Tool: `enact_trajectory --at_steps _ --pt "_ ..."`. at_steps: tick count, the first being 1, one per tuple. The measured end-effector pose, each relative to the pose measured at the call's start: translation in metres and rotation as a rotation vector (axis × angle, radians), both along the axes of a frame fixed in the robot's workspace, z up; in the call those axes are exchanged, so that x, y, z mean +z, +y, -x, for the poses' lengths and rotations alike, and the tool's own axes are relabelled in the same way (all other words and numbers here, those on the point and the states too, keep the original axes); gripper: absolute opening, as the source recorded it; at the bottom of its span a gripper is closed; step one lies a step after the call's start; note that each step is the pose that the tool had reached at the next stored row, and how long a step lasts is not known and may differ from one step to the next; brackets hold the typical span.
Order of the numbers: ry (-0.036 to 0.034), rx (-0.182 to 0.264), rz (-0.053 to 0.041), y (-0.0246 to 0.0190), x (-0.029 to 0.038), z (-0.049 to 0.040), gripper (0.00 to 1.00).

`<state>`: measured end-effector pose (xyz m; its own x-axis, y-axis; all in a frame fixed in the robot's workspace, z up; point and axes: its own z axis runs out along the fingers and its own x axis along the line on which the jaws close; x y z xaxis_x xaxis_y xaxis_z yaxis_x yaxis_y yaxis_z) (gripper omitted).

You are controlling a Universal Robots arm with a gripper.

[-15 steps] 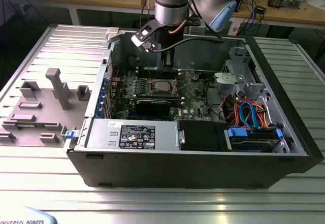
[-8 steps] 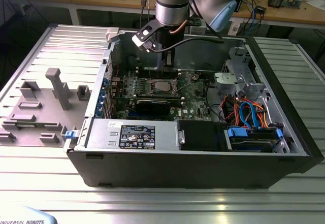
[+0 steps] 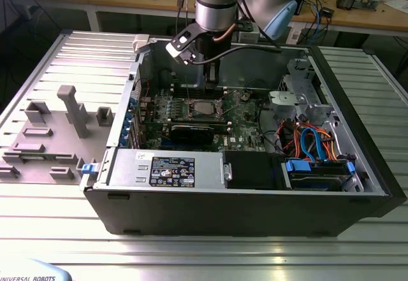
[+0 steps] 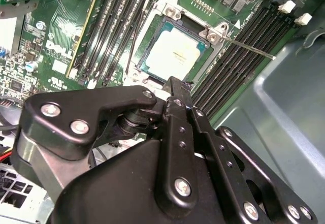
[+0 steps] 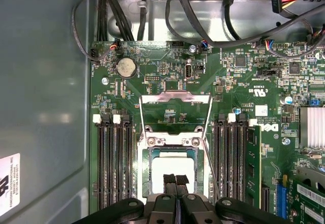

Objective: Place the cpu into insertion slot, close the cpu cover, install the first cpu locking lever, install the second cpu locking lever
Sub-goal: 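Close the cpu cover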

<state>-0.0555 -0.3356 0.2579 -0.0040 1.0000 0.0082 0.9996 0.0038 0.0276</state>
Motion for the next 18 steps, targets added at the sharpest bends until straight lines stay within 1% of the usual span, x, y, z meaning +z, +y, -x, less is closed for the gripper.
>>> enact_trajectory --at_steps 2,9,13,17,18 --pt "0.0000 0.000 0.0001 0.0000 0.0041 0.0000 0.11" --pt "0.0003 0.000 0.0001 0.0000 0.0127 0.0000 0.11" --pt "0.0003 0.000 0.0000 0.0000 0.0161 0.0000 0.11" --pt "0.0002 0.000 0.0001 0.0001 0.0176 0.0000 0.11" --pt "0.0003 0.000 0.0013 0.0001 0.0177 -0.0001 0.11"
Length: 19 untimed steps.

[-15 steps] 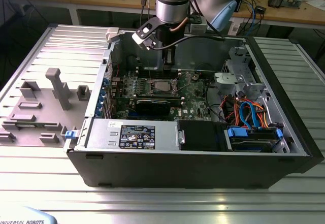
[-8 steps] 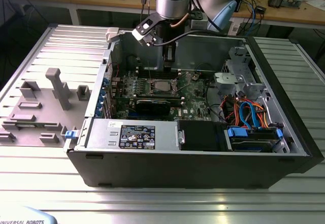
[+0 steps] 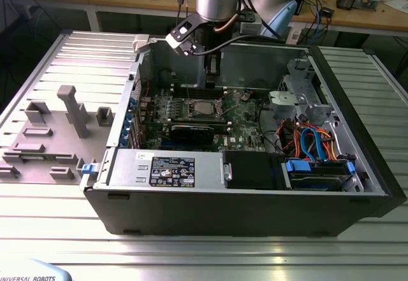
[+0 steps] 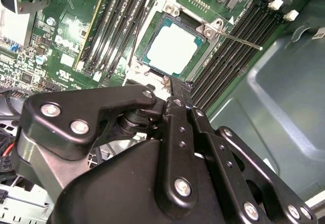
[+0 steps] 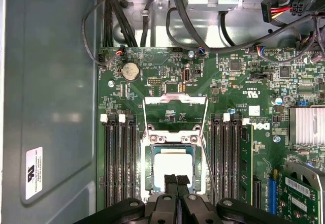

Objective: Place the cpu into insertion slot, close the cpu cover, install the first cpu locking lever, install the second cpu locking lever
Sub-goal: 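Close the cpu cover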

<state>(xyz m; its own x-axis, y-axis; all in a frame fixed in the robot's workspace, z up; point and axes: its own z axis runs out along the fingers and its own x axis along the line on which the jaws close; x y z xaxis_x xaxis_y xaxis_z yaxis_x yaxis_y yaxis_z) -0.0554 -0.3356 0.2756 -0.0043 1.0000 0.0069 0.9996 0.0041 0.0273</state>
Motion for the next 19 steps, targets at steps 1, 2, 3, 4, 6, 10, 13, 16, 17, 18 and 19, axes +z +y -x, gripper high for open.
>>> enact_trajectory --at_steps 1,2,3,4,6,10,13,16,17,18,19 --pt "0.0001 0.000 0.0005 0.0000 0.0001 0.0000 0.11" --pt "0.0001 0.000 0.0007 0.0000 0.0001 0.0001 0.11" --pt "0.0001 0.000 0.0009 0.0000 0.0001 0.0001 0.11" --pt "0.0000 0.000 0.0009 0.0000 0.0001 -0.0001 0.11" --pt "0.0001 0.000 0.0010 0.0000 0.0001 -0.0003 0.11" --pt "0.0000 0.000 0.0009 0.0000 0.0000 -0.0012 0.11" --pt "0.0001 0.000 0.0009 0.0000 0.0001 -0.0017 0.11" --pt "0.0000 0.000 0.0009 0.0000 0.0001 -0.0028 0.11" --pt "0.0000 0.000 0.0009 0.0000 0.0001 -0.0032 0.11" --pt "0.0001 0.000 0.0009 0.0000 0.0001 -0.0039 0.11" --pt "0.0001 0.000 0.0009 0.0000 0.0001 -0.0043 0.11"
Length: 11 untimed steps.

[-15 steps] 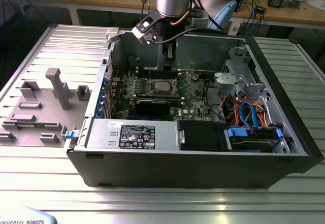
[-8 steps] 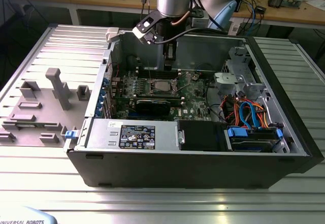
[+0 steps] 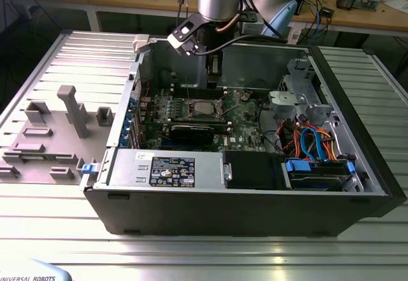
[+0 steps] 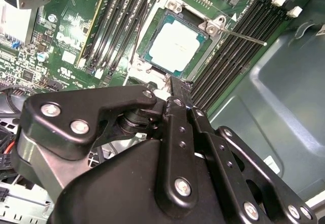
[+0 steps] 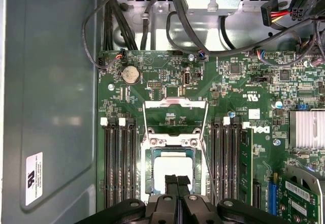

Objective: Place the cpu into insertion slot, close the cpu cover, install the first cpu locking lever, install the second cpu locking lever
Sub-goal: 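Close the cpu cover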

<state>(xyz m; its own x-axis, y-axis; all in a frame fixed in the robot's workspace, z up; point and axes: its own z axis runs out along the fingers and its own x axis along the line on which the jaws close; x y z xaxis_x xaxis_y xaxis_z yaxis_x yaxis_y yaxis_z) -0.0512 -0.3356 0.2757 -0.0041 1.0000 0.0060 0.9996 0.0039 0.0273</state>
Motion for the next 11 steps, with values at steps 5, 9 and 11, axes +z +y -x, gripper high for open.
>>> enact_trajectory --at_steps 5,9,11 --pt "0.0000 0.000 0.0000 0.0000 0.0000 -0.0017 0.11" --pt "0.0000 0.000 0.0000 0.0000 0.0000 -0.0027 0.11" --pt "0.0000 0.000 0.0000 0.0000 0.0000 -0.0033 0.11"
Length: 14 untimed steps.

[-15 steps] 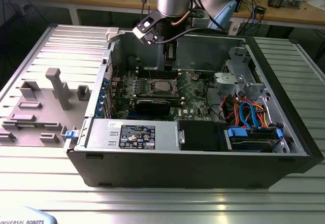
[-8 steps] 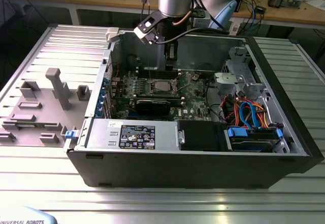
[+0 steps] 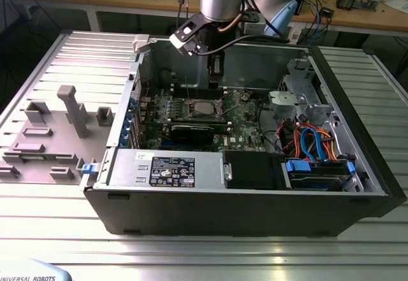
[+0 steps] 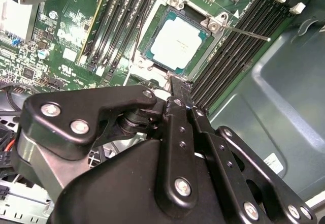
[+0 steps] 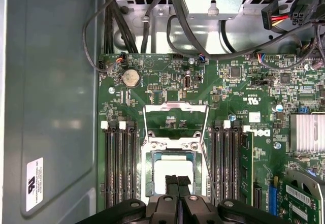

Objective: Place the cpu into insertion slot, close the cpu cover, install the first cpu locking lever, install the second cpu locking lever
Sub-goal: 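Close the cpu cover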

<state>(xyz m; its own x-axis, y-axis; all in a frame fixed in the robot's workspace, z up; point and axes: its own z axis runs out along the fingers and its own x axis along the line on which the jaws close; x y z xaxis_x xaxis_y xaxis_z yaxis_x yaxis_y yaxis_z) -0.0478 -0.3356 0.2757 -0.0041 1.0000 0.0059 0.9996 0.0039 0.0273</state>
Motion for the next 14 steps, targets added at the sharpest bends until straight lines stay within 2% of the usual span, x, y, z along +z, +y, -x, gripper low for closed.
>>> enact_trajectory --at_steps 14 --pt "0.0000 0.000 0.0000 0.0000 0.0000 -0.0068 0.11"
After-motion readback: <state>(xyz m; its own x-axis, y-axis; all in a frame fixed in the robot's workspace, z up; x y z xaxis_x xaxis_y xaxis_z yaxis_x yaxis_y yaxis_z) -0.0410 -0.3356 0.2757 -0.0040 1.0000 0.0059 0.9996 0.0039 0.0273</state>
